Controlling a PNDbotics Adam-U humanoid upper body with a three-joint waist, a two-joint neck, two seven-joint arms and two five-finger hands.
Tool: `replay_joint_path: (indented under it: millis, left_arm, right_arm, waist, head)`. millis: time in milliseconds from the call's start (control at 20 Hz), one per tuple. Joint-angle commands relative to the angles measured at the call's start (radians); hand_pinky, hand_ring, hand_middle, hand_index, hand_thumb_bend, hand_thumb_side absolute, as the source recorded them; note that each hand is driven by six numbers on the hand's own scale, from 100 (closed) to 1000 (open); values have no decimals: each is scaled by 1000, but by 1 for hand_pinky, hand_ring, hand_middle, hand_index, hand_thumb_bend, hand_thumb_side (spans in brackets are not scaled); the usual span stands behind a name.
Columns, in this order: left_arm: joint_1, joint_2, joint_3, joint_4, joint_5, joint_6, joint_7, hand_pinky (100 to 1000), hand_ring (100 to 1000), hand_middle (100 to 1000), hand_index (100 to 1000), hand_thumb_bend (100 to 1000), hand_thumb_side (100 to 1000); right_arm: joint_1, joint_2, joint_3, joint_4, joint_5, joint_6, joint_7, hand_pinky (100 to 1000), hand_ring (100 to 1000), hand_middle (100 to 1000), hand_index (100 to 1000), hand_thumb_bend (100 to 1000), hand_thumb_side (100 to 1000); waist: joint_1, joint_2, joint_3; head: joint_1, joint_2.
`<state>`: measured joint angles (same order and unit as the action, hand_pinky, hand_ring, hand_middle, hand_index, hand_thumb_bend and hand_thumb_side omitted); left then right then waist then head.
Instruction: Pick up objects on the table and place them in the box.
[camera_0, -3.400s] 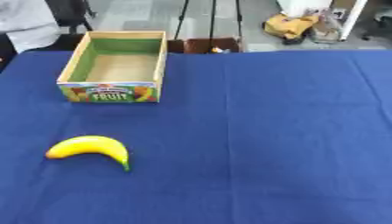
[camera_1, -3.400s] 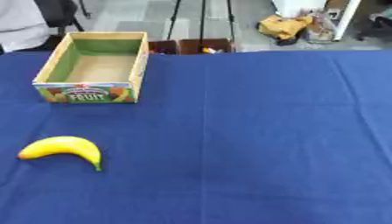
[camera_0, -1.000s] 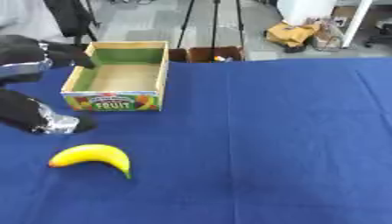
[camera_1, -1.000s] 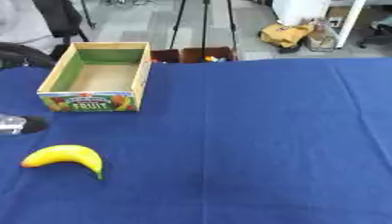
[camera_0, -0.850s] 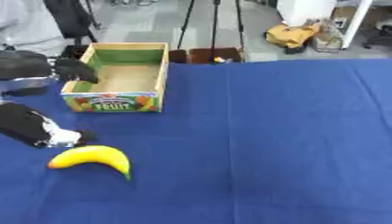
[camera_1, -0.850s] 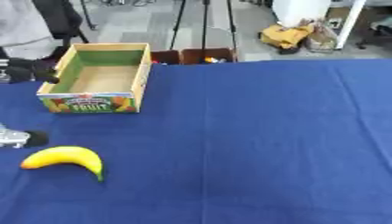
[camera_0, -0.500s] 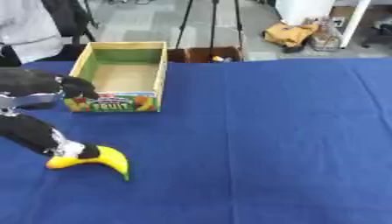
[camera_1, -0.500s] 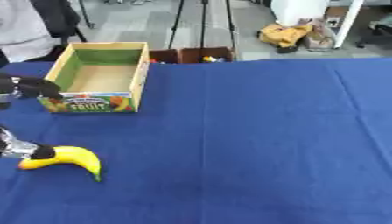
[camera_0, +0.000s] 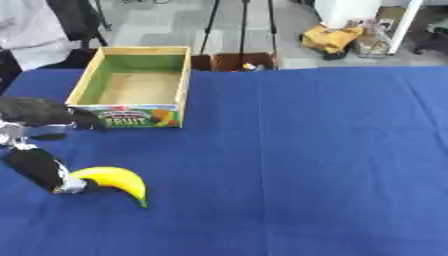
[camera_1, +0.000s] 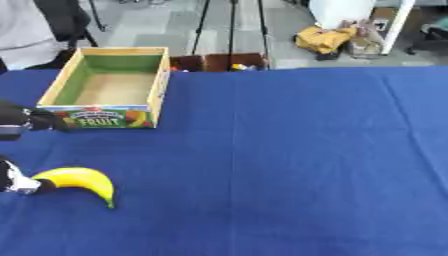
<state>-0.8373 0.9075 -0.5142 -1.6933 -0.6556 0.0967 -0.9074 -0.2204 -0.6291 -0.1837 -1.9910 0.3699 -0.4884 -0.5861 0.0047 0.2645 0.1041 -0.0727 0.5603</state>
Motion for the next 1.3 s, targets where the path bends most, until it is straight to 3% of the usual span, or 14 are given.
replay_joint_path:
  millis: [50, 150, 200, 750, 1300]
  left_arm:
    - [-25, 6, 5, 17, -17, -22, 2, 766, 904, 940, 1000, 463, 606]
    - [-30, -3, 1, 30, -24, -33, 15, 748, 893, 926, 1000, 435, 559]
    - [-31, -7, -2, 38, -28, -38, 26, 730, 881, 911, 995, 382, 493]
    - [-38, -70, -36, 198, -27, -47, 134, 694, 866, 901, 987, 433, 562]
    - [-33, -130, -58, 340, 1, -64, 170, 607, 805, 855, 941, 387, 455]
  right_arm:
    - [-9, -24, -9, -9, 5, -2, -5, 783, 868, 801, 830, 100, 1000]
    - [-9, -23, -9, -9, 6, -1, -5, 784, 868, 800, 830, 100, 1000]
    - [-9, -22, -9, -9, 6, -1, -5, 784, 869, 800, 830, 100, 1000]
    - [-12, -14, -10, -9, 6, 2, -2, 786, 869, 799, 830, 100, 1000]
    - [-14, -6, -11, -9, 4, 0, 1, 787, 870, 793, 829, 100, 1000]
  waist:
    - [-1, -14, -1]
    - [-2, -13, -2]
    - [-3, -12, -2]
    - [-9, -6, -6]
    - [-14, 1, -8]
  head:
    - [-2, -6]
    - [-2, -6]
    - [-1, -7]
    - [0, -12]
    - [1, -20]
